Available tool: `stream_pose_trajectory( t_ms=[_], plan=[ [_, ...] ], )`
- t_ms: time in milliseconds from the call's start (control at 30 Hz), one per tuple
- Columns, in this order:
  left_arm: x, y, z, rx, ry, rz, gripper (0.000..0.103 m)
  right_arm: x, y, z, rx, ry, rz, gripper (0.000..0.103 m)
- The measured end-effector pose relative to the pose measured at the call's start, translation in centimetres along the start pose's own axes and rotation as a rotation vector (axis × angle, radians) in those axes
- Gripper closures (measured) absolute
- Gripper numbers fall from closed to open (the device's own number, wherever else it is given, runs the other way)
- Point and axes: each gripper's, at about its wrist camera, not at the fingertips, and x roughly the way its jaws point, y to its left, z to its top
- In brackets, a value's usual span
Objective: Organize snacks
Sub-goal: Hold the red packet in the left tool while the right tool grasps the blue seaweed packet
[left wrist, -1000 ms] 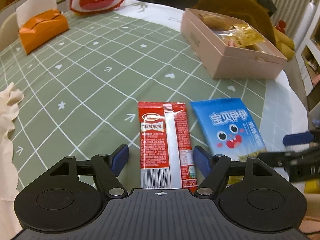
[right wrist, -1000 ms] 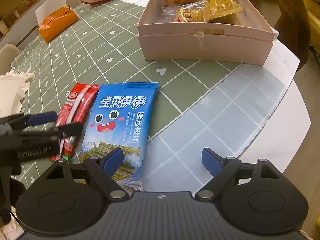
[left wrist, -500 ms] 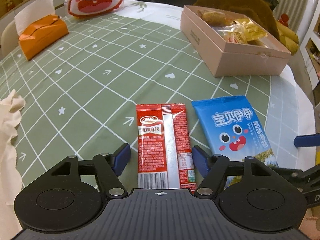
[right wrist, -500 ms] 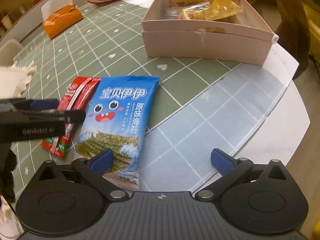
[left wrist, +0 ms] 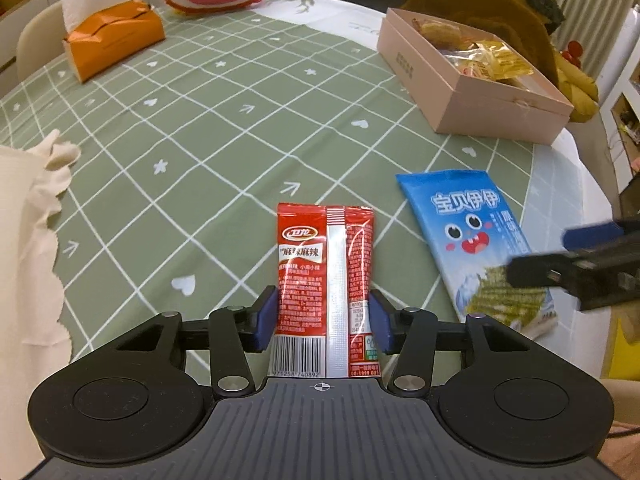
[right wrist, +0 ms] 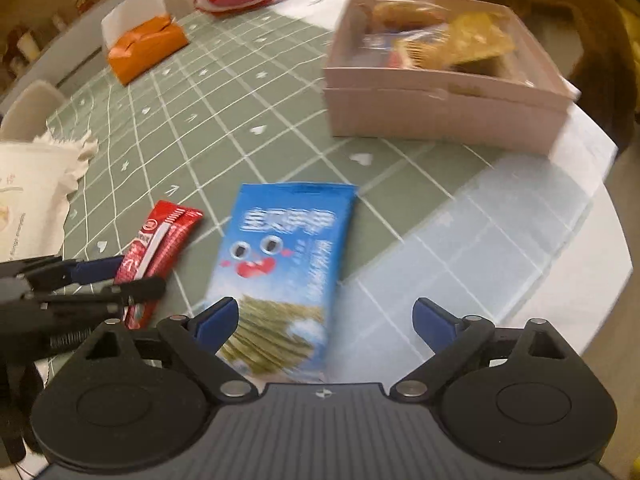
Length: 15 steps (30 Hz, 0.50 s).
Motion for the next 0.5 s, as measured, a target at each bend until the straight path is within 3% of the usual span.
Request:
stream_pose_trajectory(
  t_ms=[200, 367, 500],
  plan=[
    [-0.3, 0.2, -0.3, -0.006, 0.004, -0.005, 0.048, 3.2, 4.0, 1.9, -0.088, 0.064, -0.102, 0.007],
    [-0.2, -0.1, -0.3, 0.005, 0.002, 0.003, 0.046, 3.8, 4.6, 2.3, -0.073, 0.061, -0.096, 0.009],
    [-0.1, -0.5, -0.5, 0.032, -0.001, 0.005, 0.041, 3.2, 4.0, 1.6, -0.061, 0.056, -0.092, 0.018]
  ],
)
